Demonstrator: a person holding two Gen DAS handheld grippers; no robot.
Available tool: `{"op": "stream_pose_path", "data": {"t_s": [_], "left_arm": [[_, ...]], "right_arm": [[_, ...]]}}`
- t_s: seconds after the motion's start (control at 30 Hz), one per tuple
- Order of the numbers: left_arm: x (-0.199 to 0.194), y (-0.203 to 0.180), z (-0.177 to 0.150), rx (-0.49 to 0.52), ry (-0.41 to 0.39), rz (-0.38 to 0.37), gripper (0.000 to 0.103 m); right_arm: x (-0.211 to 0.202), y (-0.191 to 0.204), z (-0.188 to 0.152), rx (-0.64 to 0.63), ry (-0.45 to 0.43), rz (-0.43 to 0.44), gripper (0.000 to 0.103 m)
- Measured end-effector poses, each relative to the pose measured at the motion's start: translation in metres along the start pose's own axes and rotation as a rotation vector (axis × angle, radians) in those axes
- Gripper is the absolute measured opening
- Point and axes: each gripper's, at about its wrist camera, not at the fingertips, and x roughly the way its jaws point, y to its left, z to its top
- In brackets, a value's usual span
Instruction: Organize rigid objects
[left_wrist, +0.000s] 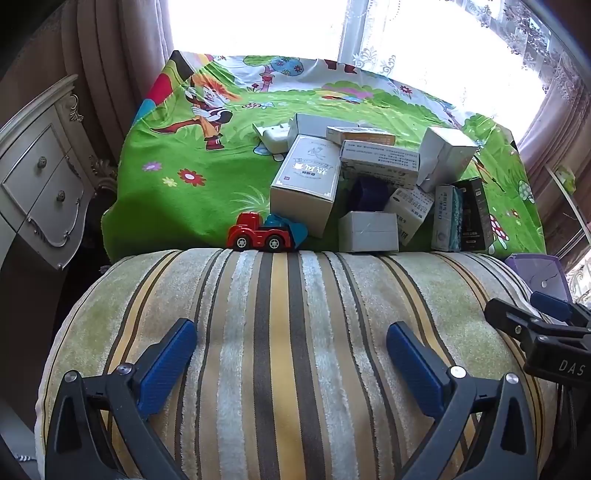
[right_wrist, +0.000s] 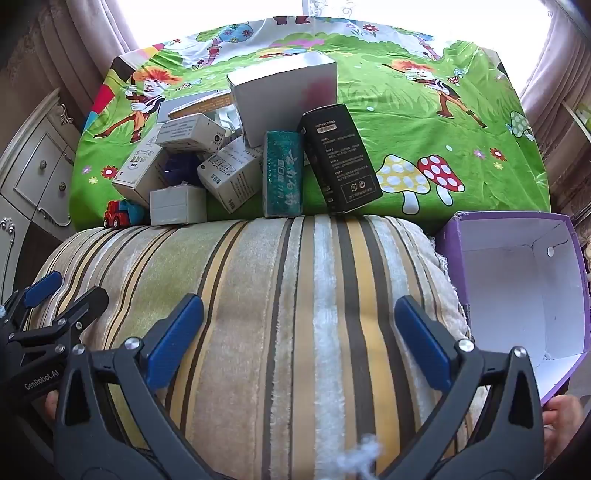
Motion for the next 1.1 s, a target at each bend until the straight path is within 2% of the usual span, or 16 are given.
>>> {"op": "stream_pose_path", "data": {"t_s": [0.83,1.1], "left_arm": [[-0.011,0.007,-0.003,-0.041,-0.048,-0.059,0.103],[-0.015,0.019,-0.002,-0.108,-0.078,-0.137,0.103]], "right_arm": [[-0.002,-0.003,-0.004,0.009,-0.035,0.016,0.103],[-0.001,-0.004,-0.003,0.009,-0.027,0.022,0.103]]}}
